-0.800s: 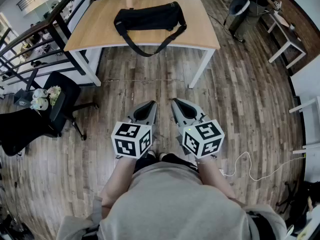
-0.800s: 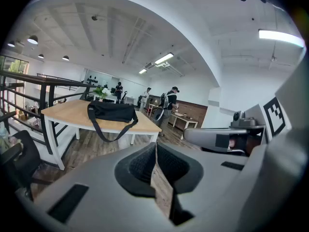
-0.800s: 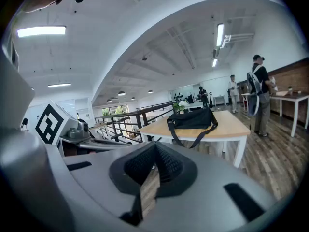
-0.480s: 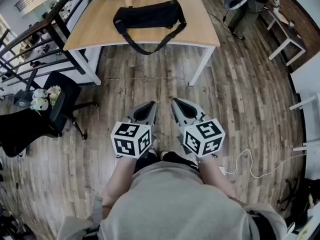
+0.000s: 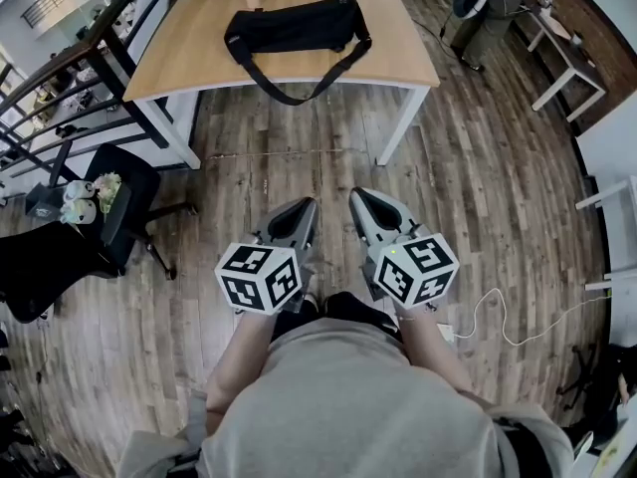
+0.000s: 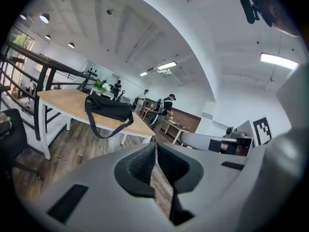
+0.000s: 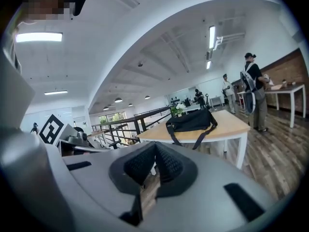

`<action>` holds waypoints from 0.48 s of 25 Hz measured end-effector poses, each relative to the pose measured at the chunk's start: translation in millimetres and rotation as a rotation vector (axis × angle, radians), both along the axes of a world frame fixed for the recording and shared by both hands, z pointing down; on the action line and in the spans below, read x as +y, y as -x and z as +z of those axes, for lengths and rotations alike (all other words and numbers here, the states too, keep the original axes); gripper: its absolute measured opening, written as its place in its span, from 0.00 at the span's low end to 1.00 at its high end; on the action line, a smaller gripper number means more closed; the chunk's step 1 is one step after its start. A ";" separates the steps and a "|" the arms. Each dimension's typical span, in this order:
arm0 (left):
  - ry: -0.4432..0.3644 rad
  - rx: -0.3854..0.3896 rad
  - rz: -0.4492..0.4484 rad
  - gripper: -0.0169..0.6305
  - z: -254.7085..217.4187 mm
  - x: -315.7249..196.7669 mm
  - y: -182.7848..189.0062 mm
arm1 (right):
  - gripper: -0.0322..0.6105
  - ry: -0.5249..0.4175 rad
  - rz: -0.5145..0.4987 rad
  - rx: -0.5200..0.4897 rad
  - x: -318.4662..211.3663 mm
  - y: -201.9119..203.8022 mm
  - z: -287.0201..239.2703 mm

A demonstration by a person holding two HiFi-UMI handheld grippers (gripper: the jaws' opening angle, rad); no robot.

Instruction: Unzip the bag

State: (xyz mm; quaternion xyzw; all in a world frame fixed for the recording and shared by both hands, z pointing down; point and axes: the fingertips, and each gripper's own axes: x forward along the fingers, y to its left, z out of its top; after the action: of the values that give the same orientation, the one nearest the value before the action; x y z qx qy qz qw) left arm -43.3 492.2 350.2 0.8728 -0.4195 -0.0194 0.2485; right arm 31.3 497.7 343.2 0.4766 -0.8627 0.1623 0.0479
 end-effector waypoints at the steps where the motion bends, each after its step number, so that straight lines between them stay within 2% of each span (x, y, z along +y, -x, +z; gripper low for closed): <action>1: -0.006 -0.014 -0.002 0.07 1.1 -0.5 2.1 | 0.06 0.001 0.007 0.007 -0.7 1.6 1.2; 9: 0.014 -0.069 0.003 0.07 19.4 0.5 19.0 | 0.07 0.052 0.027 0.048 7.0 19.2 23.9; 10: 0.018 -0.079 0.001 0.07 22.1 0.0 20.5 | 0.11 0.059 0.027 0.053 6.6 20.4 26.0; 12: 0.022 -0.094 -0.007 0.07 25.0 -3.0 22.8 | 0.13 0.064 0.034 0.058 3.8 19.8 27.1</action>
State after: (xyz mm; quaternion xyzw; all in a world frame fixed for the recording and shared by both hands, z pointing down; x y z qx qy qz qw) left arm -66.1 489.2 375.2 0.8687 -0.4338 0.0255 0.2378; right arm 11.6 501.5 370.4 0.4938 -0.8472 0.1766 0.0854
